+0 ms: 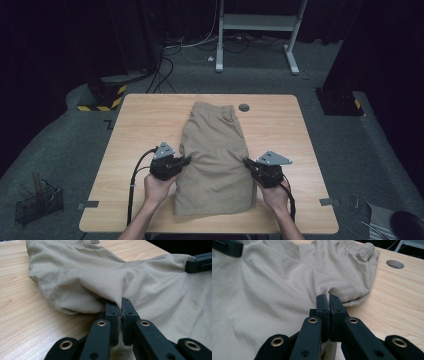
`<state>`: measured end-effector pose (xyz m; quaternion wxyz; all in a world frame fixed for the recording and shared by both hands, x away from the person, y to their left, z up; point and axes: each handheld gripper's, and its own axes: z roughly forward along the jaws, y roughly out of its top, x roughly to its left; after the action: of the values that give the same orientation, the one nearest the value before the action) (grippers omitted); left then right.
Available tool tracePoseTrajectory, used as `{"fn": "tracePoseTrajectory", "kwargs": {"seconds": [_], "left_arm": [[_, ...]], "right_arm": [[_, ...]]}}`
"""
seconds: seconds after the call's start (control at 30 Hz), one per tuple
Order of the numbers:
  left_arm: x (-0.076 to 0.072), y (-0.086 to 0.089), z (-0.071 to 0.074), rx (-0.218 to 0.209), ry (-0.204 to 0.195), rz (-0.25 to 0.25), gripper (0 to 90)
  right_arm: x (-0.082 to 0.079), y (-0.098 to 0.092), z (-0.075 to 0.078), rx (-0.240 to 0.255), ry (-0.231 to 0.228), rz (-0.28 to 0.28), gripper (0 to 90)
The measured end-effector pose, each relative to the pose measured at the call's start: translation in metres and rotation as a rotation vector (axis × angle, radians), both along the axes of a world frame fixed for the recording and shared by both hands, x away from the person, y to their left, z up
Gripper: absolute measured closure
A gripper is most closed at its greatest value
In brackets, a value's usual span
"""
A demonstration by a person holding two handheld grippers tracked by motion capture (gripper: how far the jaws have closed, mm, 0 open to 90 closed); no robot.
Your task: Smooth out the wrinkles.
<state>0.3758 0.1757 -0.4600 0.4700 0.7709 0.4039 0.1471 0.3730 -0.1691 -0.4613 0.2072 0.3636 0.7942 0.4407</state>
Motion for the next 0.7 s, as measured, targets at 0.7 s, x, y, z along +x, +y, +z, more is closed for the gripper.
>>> {"fn": "tracePoseTrajectory", "kwargs": {"seconds": [0.7], "left_arm": [[0.002, 0.002, 0.02, 0.0, -0.024, -0.005, 86.2]], "right_arm": [[0.0, 0.001, 0.019, -0.003, -0.036, 0.023, 88.0]]}}
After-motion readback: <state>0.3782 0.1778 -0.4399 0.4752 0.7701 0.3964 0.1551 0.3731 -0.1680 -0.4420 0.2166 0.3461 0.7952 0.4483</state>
